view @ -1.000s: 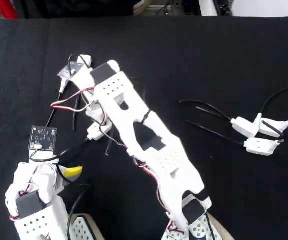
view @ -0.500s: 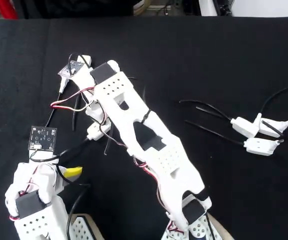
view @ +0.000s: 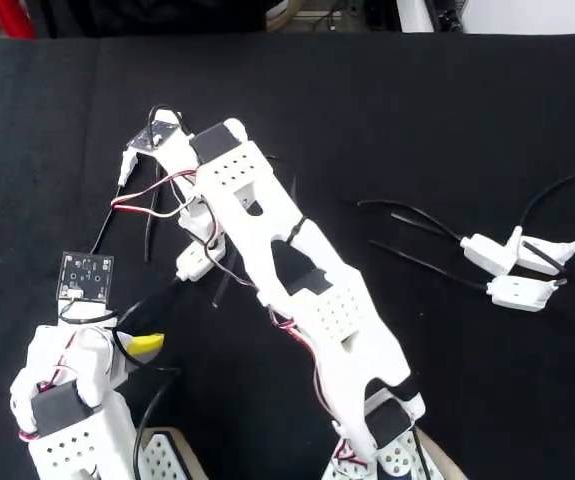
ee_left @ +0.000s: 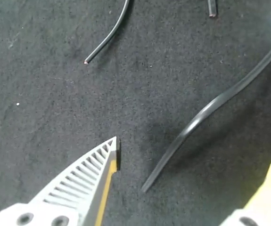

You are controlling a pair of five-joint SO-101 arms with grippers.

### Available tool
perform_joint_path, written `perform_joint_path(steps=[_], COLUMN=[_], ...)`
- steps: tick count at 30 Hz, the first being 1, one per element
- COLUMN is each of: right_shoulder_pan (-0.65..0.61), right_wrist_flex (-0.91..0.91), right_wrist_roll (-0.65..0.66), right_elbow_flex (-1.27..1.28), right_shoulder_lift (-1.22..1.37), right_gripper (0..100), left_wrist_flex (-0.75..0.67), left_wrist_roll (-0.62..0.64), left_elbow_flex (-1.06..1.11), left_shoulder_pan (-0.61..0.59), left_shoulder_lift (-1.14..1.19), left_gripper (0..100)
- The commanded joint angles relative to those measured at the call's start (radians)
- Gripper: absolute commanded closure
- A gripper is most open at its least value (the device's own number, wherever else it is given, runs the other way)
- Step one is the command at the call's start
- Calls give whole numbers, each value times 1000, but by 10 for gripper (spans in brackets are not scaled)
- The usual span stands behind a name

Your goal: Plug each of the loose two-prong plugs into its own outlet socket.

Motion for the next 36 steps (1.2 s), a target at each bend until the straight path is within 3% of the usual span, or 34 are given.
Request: perform_joint_path(steps=[1, 23, 36], right_shoulder_pan=[26, -123, -178], right_wrist_flex=[15, 23, 32], right_wrist_roll=[-8, -14, 132], right_elbow_flex=[-4, 7, -108], right_shoulder_lift=[8, 143, 251], right_gripper=[987, 987, 987], left_wrist_flex=[-5, -5, -5], left_wrist_roll=[-14, -14, -15], left_elbow_flex=[-4, -4, -4], left_shoulder_pan=[-13, -13, -13], left_shoulder_lift=[2, 2, 2], left_gripper=[537, 537, 537])
